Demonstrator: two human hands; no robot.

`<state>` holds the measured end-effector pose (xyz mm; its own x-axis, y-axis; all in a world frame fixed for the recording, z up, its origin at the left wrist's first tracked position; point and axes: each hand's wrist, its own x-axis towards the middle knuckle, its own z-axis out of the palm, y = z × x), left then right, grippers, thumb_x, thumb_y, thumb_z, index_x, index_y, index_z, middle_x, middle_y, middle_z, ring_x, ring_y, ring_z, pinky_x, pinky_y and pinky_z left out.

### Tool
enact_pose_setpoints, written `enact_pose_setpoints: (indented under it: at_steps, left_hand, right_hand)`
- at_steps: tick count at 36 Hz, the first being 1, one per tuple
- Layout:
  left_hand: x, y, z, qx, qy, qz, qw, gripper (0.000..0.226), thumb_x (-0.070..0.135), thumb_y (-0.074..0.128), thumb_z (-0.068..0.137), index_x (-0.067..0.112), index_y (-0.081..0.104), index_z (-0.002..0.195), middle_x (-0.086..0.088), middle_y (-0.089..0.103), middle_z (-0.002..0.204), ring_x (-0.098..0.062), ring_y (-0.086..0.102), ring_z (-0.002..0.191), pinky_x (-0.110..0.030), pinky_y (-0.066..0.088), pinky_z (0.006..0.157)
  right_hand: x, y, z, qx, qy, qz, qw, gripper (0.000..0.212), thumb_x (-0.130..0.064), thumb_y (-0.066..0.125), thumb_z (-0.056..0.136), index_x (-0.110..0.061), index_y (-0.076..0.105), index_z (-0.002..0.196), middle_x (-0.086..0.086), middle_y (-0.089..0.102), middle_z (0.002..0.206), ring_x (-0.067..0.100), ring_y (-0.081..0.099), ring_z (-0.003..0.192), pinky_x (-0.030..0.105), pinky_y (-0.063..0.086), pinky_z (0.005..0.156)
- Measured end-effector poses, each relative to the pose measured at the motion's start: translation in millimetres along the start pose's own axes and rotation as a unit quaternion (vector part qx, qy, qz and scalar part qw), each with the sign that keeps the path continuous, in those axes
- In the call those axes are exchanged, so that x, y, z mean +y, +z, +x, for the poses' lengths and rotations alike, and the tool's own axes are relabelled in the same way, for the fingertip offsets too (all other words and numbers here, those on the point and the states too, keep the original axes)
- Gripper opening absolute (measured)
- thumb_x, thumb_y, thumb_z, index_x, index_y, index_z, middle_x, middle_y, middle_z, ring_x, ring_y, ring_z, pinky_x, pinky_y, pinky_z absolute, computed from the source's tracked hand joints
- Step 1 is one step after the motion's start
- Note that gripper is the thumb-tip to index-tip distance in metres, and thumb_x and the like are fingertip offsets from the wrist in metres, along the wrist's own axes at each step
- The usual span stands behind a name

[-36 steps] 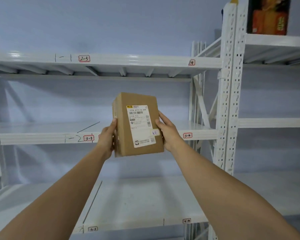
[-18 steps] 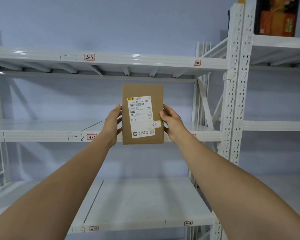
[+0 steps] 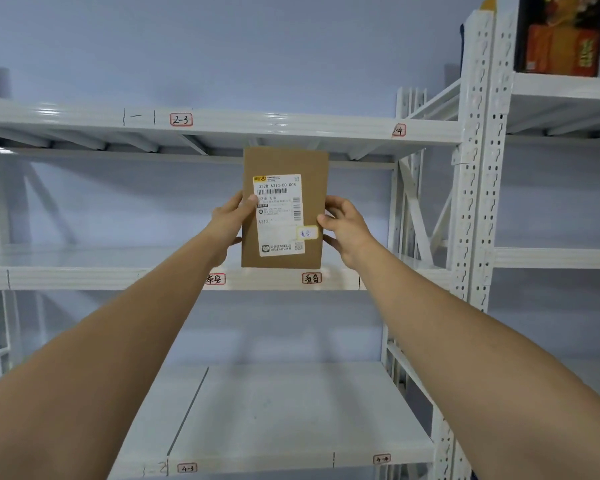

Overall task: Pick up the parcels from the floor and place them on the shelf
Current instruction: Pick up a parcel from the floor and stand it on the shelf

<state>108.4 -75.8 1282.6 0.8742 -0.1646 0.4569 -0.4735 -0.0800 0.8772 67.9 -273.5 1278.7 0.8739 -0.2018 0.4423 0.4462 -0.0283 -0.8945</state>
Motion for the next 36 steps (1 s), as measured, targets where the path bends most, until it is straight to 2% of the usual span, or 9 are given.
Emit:
enact_pose_setpoints:
  at_steps: [6,10,14,18,22,26,28,31,36]
  left_hand:
    - [11,-1,14,-0.009,0.003,-0.004,1.000,0.048,0.040,0.044,0.099,0.033,0.036,0.146,0.001,0.057,0.135,-0.021,0.049,0.125,-0.044,0.038,0.103]
    - [9,-3,18,0.005,-0.003,-0.007,1.000,0.047,0.033,0.045,0.100,0.030,0.036,0.146,0.000,0.060,0.123,-0.020,0.052,0.113,-0.047,0.038,0.104]
    - [5,-3,19,0.019,-0.005,-0.030,0.999,0.046,0.023,0.047,0.100,0.020,0.037,0.145,-0.002,0.057,0.120,-0.015,0.055,0.100,-0.032,0.041,0.087]
    - [-4,-4,26,0.037,-0.024,-0.050,0.998,0.059,0.021,0.051,0.098,0.013,0.024,0.150,-0.004,0.047,0.144,-0.015,0.050,0.105,-0.030,0.039,0.089]
    - [-10,-4,39,0.030,-0.026,-0.049,0.998,0.052,0.019,0.051,0.098,0.014,0.028,0.145,-0.003,0.047,0.144,-0.016,0.049,0.104,-0.030,0.037,0.087]
    - [-20,-1,57,0.000,-0.034,-0.036,0.999,0.052,0.014,0.055,0.094,0.016,0.033,0.141,-0.003,0.050,0.139,-0.019,0.051,0.108,-0.034,0.038,0.088]
    - [-27,4,66,-0.016,-0.038,-0.031,0.999,0.053,0.013,0.057,0.093,0.017,0.034,0.140,-0.003,0.050,0.139,-0.020,0.051,0.112,-0.035,0.040,0.090]
    - [-40,14,79,-0.027,-0.049,-0.037,0.998,0.052,0.011,0.055,0.094,0.018,0.035,0.141,-0.004,0.049,0.141,-0.023,0.050,0.123,-0.038,0.043,0.098]
    - [-68,35,91,-0.054,-0.086,-0.052,0.993,0.057,0.014,0.052,0.094,0.022,0.032,0.146,-0.003,0.052,0.138,-0.019,0.051,0.116,-0.032,0.042,0.092]
  right_hand:
    - [-11,6,8,0.012,0.011,-0.033,0.999,0.055,0.002,0.048,0.094,-0.031,0.045,0.139,0.004,0.042,0.143,0.018,0.052,0.113,0.045,0.045,0.105]
    - [-6,14,13,-0.009,0.021,-0.035,0.999,0.060,0.003,0.046,0.095,-0.033,0.040,0.142,0.012,0.054,0.133,0.019,0.059,0.106,0.031,0.052,0.081]
    - [3,27,21,-0.021,0.026,-0.037,0.999,0.068,0.006,0.047,0.093,-0.036,0.037,0.145,0.011,0.055,0.132,0.013,0.061,0.094,0.021,0.049,0.061]
    - [9,35,28,-0.015,0.041,-0.038,0.998,0.072,0.009,0.045,0.093,-0.037,0.032,0.147,0.006,0.055,0.131,0.011,0.061,0.093,0.020,0.046,0.058]
    - [16,37,36,0.004,0.059,-0.038,0.998,0.073,0.016,0.039,0.090,-0.030,0.035,0.146,0.000,0.053,0.131,0.012,0.059,0.094,0.023,0.048,0.060]
    - [24,31,44,0.034,0.070,-0.041,0.996,0.060,0.019,0.034,0.085,-0.014,0.046,0.134,-0.001,0.057,0.119,0.004,0.055,0.075,0.038,0.050,0.095]
    - [28,27,47,0.045,0.069,-0.041,0.996,0.062,0.021,0.030,0.084,-0.012,0.047,0.133,-0.002,0.056,0.114,0.003,0.055,0.074,0.031,0.051,0.083]
    - [35,20,53,0.064,0.069,-0.029,0.995,0.067,0.023,0.027,0.081,-0.011,0.046,0.136,0.002,0.053,0.134,0.011,0.058,0.087,0.019,0.046,0.060]
    - [56,7,65,0.079,0.096,-0.040,0.991,0.070,0.022,0.024,0.083,-0.015,0.045,0.139,0.001,0.053,0.136,0.007,0.056,0.077,0.021,0.043,0.055]
